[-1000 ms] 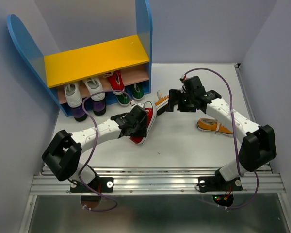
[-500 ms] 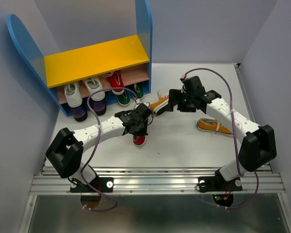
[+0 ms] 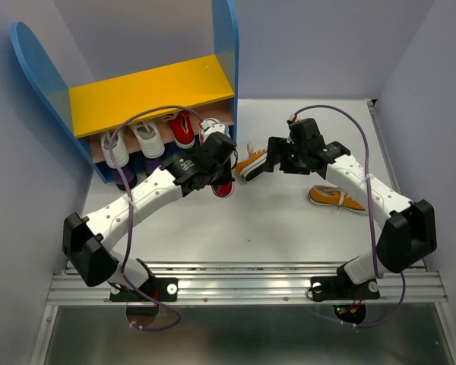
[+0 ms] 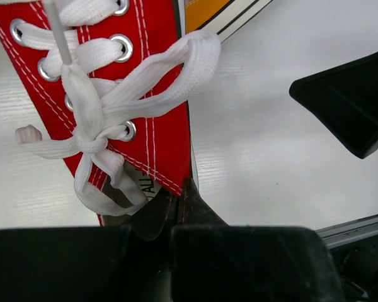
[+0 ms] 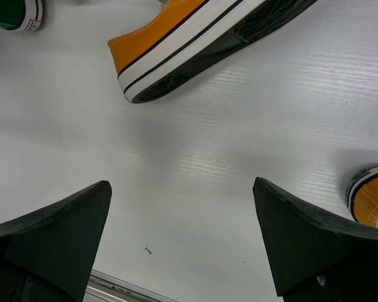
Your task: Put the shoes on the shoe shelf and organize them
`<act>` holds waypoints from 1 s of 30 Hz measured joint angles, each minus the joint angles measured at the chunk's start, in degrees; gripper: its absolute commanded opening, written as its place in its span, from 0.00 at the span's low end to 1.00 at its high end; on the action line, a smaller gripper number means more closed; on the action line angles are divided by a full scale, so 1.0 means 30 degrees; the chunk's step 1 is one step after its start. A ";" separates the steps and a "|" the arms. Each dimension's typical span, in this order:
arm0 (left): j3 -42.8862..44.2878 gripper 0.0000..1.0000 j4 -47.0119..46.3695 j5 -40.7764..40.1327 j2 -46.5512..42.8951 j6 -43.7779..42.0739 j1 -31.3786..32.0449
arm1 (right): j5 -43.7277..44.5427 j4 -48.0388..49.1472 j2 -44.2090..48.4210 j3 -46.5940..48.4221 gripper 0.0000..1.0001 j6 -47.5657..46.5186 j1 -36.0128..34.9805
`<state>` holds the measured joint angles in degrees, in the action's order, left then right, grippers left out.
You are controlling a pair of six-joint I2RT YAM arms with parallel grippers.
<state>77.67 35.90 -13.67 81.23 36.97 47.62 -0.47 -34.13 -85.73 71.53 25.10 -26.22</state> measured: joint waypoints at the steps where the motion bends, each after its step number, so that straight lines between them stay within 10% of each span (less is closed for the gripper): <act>1: 0.0095 0.00 0.0109 -0.0022 0.0051 0.0066 0.0000 | 0.0058 0.0000 0.0102 0.0000 1.00 0.0051 0.0000; 30: 0.4648 0.00 0.0845 -0.0962 0.4677 -0.0772 -0.1654 | 0.0299 -0.0029 0.0474 -0.0007 1.00 0.0146 0.0000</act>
<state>91.61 38.44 -16.56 95.26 34.65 42.65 0.43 -34.22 -84.31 71.50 25.54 -26.22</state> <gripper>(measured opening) 0.041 0.998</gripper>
